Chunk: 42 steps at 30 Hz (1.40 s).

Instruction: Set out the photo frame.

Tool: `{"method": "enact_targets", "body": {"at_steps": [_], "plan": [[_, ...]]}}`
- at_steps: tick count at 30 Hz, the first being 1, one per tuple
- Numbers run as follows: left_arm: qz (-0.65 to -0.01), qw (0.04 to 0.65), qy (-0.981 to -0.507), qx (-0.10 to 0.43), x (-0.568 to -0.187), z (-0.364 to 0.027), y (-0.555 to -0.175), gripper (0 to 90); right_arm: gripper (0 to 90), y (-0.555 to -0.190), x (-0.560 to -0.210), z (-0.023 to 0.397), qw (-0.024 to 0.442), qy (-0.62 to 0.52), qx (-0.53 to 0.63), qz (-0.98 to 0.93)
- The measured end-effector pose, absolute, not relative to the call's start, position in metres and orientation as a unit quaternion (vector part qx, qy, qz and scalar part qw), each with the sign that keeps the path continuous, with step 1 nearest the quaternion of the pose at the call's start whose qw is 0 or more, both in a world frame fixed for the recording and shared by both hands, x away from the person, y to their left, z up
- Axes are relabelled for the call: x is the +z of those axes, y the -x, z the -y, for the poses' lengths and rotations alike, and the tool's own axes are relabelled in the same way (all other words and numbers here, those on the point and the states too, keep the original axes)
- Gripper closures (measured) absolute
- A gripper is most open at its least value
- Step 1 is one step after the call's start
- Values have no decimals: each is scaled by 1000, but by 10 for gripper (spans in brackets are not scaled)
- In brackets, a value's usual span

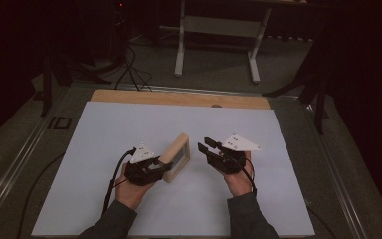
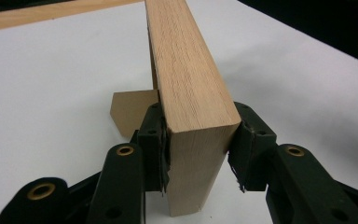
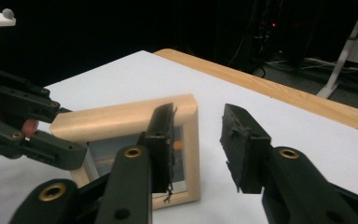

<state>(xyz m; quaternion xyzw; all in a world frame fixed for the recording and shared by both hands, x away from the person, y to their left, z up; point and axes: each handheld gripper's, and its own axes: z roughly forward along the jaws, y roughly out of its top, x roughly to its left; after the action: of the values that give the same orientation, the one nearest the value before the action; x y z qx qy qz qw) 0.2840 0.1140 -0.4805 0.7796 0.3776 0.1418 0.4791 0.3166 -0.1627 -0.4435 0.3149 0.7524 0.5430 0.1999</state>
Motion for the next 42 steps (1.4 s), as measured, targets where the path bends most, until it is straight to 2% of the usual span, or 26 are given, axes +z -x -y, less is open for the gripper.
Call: {"method": "enact_targets", "body": {"at_steps": [8,14,42], "plan": [[-357,470,-791,163,-480,-106,-278,610,805,-315,-443,164,205,-311,545,-752],[-347,465,-795,175,-480,-102,-275,610,869,-315,-443,164,207,-310,544,-752],[-282,473,-819,159,-481,-84,-262,609,893,-322,-458,161,207,-317,529,-760]]}}
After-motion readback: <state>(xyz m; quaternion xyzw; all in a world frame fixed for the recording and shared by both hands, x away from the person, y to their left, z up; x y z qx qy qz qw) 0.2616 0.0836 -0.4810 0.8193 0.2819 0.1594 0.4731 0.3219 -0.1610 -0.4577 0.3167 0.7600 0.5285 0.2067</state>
